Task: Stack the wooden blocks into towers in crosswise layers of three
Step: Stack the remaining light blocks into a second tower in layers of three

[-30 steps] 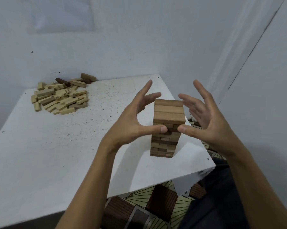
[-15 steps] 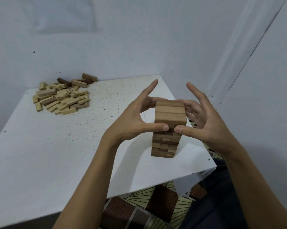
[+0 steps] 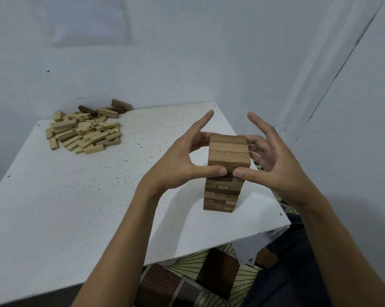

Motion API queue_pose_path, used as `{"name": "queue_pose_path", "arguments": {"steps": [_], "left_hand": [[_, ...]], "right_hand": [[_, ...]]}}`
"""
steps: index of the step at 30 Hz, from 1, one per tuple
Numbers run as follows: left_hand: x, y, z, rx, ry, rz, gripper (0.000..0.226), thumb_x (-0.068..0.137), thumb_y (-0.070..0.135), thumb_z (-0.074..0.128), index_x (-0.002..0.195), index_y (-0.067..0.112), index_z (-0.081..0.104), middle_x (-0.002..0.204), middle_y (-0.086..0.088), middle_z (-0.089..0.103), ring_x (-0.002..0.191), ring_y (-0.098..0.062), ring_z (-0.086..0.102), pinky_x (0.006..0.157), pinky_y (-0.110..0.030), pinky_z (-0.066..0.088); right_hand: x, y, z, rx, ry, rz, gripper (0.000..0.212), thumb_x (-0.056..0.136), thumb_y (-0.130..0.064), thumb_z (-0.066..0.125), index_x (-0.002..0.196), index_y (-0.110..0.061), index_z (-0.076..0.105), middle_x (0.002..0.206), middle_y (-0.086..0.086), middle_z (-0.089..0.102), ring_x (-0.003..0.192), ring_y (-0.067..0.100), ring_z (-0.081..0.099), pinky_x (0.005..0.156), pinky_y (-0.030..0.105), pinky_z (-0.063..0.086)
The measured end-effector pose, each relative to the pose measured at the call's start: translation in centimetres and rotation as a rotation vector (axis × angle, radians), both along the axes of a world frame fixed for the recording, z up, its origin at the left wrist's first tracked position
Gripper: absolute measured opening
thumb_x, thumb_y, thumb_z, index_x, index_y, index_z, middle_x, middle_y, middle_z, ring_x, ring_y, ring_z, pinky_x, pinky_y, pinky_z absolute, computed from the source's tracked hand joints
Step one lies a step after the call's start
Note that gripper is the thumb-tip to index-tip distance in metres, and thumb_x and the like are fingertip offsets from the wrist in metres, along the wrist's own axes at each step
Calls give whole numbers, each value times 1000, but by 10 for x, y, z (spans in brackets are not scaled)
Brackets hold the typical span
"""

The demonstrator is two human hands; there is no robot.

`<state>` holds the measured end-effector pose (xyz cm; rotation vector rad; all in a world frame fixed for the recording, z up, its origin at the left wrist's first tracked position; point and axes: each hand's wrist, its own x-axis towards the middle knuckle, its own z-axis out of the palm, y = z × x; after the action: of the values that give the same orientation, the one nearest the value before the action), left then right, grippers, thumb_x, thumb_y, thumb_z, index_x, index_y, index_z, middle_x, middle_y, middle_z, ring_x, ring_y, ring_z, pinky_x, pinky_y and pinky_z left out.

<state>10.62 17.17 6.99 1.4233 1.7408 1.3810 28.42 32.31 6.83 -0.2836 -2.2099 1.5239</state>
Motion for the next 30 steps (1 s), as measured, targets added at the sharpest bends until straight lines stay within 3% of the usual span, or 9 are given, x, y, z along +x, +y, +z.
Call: {"name": "queue_pose_path", "arguments": {"steps": [8,21,30], "left_hand": [[1,1,0,-9,-2,5,109,72,22,85,157,33,18,129,4,61,127,-9,55,117,-37,34],[1,1,-2,-12,-3,13,109,69,38,84,157,33,19,128,6,61,127,-10,54,117,-40,34],[1,0,-3,-12,1,8,109,69,38,84,156,34,20,131,5,60,128,-11,54,117,-40,35]], "right_hand": [[-2,0,-2,-17,4,3,103,72,-27,82,154,-37,21,130,2,60,131,23,52,115,53,35],[-3,0,-3,-15,8,4,99,75,-16,80,153,-36,24,127,-1,61,129,21,53,115,50,36],[-2,-1,-6,-9,-10,-4,103,74,-25,83,155,-37,20,131,-3,60,131,22,52,115,54,34]]}}
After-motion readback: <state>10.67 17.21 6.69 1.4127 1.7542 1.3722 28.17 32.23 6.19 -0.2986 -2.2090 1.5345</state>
